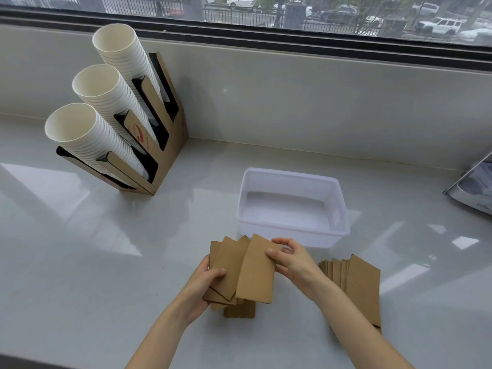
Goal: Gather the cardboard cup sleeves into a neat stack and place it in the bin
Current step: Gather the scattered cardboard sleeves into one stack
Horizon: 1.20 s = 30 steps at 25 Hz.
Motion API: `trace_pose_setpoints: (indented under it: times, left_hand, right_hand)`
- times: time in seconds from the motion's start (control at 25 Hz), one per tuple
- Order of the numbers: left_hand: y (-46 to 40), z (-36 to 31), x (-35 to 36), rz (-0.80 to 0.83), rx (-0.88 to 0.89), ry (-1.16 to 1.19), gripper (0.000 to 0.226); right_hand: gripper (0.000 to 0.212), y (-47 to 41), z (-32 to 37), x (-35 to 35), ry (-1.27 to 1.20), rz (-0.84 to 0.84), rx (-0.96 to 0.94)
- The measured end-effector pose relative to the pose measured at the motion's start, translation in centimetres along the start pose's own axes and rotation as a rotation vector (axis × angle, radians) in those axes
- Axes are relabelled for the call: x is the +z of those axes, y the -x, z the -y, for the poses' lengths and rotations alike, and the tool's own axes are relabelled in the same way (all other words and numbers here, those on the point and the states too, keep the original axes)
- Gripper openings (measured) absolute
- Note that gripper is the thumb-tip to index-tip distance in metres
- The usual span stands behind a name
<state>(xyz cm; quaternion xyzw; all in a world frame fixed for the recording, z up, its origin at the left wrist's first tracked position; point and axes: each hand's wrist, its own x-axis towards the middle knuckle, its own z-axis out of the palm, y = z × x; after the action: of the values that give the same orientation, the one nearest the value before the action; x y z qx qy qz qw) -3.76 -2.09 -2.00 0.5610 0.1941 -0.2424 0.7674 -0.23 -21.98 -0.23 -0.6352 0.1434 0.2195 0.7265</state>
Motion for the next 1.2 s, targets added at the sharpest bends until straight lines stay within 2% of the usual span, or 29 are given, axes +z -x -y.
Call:
trace_pose_setpoints:
  times: [0.28, 0.48, 0.68, 0.76, 0.88, 0.96, 1.12, 1.2]
  left_hand:
    - [0.7, -0.2, -0.3, 0.079, -0.007, 0.024, 0.035]
    - [1.0, -0.2, -0.1, 0.104, -0.019, -0.013, 0.038]
    - [1.1, 0.1, -0.1, 0.14, -0.079, -0.061, 0.052]
    - [1.0, 0.3, -0.2, 0.128, -0.08, -0.065, 0.05]
    - [1.0, 0.2, -0.6, 0.086, -0.045, -0.052, 0.043]
    - [1.1, -0.2, -1.0, 0.054, -0.01, 0.018, 0.035]
    - [1.2, -0.6, -2.0, -0.024, 0.007, 0.043, 0.038]
    - [1.2, -0.6, -2.3, -0.049, 0.007, 0.065, 0.04]
  right_hand:
    - [0.02, -0.9, -1.9, 2.9, 0.225, -0.168, 0.021]
    - [0.026, -0.5, -2.2, 3.3, 0.219, -0.13, 0.03]
    - [0.024, -0.4, -1.7, 4.3, 0.418, -0.129, -0.074]
    - [0.023, -0.5, -1.5, 4.6, 0.504, -0.1, -0.128]
    - [0.02, -0.7, -1.5, 4.6, 0.506, -0.093, -0.132]
    - [0.032, -0.8, -1.9, 4.2, 0.602, -0.106, -0.132]
    - [0.077, -0.9, -3.9, 3.4, 1.151, 0.031, -0.135]
    - [0.089, -0.9, -4.1, 3.5, 1.289, 0.069, -0.131]
